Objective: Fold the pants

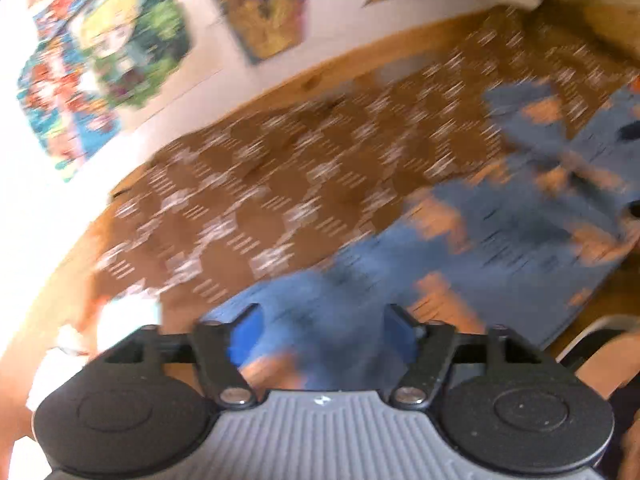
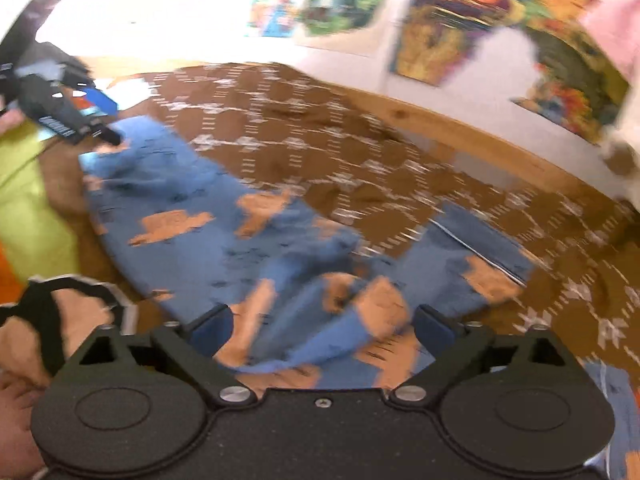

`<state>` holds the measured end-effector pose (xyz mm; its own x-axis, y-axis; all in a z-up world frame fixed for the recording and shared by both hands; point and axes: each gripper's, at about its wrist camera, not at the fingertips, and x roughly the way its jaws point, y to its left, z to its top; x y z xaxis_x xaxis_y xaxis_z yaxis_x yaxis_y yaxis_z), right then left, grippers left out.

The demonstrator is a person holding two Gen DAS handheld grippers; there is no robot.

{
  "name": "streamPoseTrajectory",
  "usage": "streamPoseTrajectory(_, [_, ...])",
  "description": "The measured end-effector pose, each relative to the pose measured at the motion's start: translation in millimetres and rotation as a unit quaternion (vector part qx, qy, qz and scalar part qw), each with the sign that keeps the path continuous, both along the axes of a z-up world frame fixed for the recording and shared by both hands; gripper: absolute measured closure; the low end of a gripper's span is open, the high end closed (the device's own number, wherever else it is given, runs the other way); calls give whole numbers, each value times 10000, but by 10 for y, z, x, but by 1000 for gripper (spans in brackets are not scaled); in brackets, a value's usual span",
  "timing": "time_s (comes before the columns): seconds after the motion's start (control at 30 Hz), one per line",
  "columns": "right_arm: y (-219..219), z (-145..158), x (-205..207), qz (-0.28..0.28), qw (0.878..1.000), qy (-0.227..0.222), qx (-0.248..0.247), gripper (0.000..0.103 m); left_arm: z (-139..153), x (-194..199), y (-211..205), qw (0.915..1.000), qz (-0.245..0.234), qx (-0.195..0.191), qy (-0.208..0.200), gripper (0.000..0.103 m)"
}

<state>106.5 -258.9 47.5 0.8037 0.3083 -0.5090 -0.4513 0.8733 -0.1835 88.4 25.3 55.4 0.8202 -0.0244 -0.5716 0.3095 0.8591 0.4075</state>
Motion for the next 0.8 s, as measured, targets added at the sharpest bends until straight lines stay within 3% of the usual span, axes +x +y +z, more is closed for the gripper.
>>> streamPoseTrajectory(0.07, [-138, 28, 55, -285, 9995, 5, 117, 4, -18, 54, -251, 9988, -431, -228, 45, 24])
streamPoseTrajectory(0.13, [-282, 94, 98, -607, 9980, -54, 168, 1, -70, 79, -515, 9945, -869, -565, 138, 15])
streamPoseTrajectory(0.3, [-734, 288, 91, -1320, 9898, 114, 524, 1, -240, 127, -1150, 9754, -1784, -1167, 562, 14])
streamPoseTrajectory(0.47, [-1005, 507, 277, -1194, 9877, 697, 733, 1, -409, 44, -1571, 9574, -2413, -1343, 847, 13])
streamPoseTrajectory(0.57, [-1003, 631, 510, -792, 9869, 1142, 816, 1, -483, 22, -1674, 9538, -2447, -1425, 1007, 28])
streamPoseTrajectory(0.6, [-967, 662, 607, -677, 9862, 1283, 802, 1, -506, 28, -1677, 9540, -2407, -1445, 1054, 37])
streamPoseTrajectory(0.77, [-598, 709, 1095, -136, 9859, 1611, 442, 18, -601, 216, -1625, 9537, -1999, -1768, 1386, 67])
streamPoseTrajectory(0.8, [-510, 701, 1174, -65, 9859, 1631, 362, 23, -618, 255, -1625, 9536, -1936, -1801, 1443, 79])
